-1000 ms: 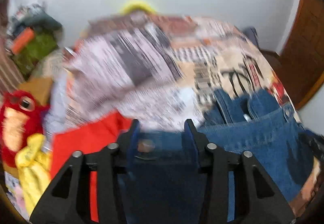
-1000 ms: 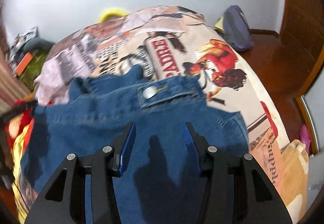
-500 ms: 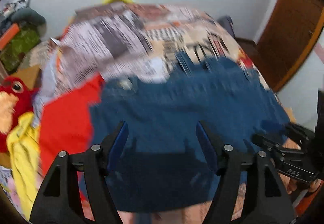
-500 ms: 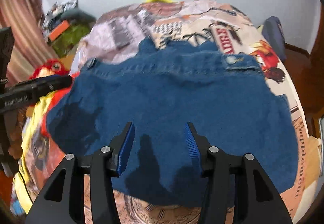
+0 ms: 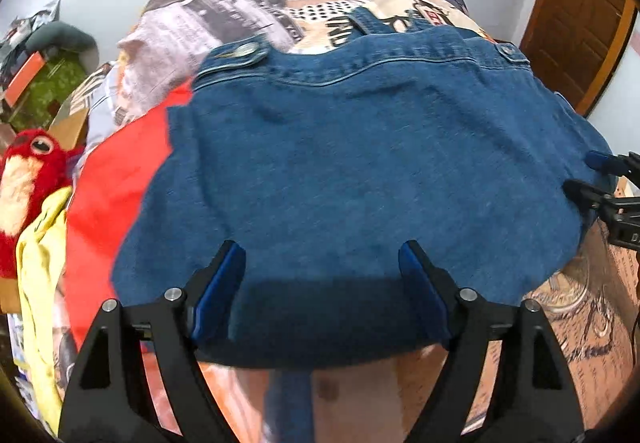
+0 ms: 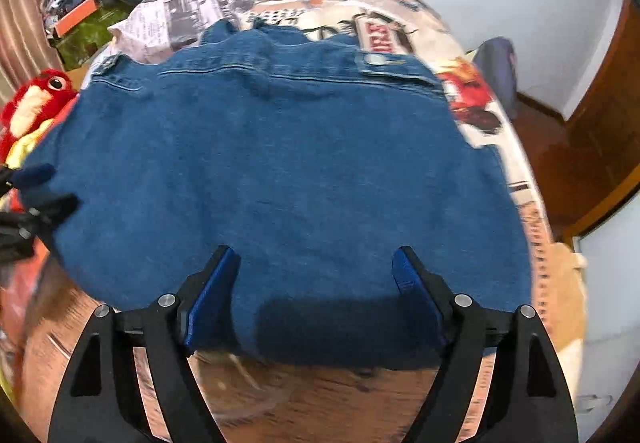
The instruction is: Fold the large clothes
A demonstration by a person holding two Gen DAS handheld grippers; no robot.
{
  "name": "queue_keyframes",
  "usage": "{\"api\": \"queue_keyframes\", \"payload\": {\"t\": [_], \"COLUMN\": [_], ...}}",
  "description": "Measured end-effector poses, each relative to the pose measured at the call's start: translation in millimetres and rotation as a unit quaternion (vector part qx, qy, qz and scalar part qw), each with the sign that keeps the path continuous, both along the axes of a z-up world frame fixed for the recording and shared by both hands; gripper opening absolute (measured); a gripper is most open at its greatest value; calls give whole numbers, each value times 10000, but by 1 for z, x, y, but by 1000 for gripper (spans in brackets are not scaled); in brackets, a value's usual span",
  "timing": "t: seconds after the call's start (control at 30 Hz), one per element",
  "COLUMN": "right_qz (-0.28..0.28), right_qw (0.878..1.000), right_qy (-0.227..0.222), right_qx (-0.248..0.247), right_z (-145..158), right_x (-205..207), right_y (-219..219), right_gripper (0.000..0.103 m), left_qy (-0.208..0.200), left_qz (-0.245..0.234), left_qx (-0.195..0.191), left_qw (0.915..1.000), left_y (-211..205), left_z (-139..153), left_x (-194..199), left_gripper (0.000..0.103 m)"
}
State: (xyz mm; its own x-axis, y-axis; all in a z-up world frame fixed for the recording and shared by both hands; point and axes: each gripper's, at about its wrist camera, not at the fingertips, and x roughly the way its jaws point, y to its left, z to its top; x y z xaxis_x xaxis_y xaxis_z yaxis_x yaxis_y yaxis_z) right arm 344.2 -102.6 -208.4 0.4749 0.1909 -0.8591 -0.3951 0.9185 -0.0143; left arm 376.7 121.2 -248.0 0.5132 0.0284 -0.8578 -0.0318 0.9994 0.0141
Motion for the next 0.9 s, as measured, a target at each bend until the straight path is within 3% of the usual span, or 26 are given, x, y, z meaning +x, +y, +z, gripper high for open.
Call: {"api": "queue_keyframes", "payload": {"t": [0.1, 0.23, 0.37, 0.57, 0.67, 0.9], "right_qz": [-33, -331, -564, -891, -1047, -825], "right_qw": [9996, 9992, 9982, 9954, 9935, 9954], "right_qy": [93, -157, -91, 313, 349, 263], "right_qx": [251, -133, -186, 125, 291, 412], "right_z": [5, 13, 13, 8, 9, 18], "right_x": [-6, -15, -17, -9, -10, -22], "right_y": [-14, -27, -47, -73, -78, -64], "right_gripper": [79, 79, 79, 79, 79, 79], "left_qy": [36, 74, 26, 54, 29, 46], "left_qz": [362, 580, 1043, 1954, 2186, 1689], "left_qx": [65, -345, -55, -506, -1024, -2561], "left_qw": [9993, 9977, 9945, 9794, 9704, 9518], "left_y": [20, 44, 59, 110, 132, 125], "left_z": [0, 2, 6, 1, 1, -1], "left_x": [-8, -15, -23, -38, -50, -65], "left_gripper": [83, 84, 84, 84, 84, 84]}}
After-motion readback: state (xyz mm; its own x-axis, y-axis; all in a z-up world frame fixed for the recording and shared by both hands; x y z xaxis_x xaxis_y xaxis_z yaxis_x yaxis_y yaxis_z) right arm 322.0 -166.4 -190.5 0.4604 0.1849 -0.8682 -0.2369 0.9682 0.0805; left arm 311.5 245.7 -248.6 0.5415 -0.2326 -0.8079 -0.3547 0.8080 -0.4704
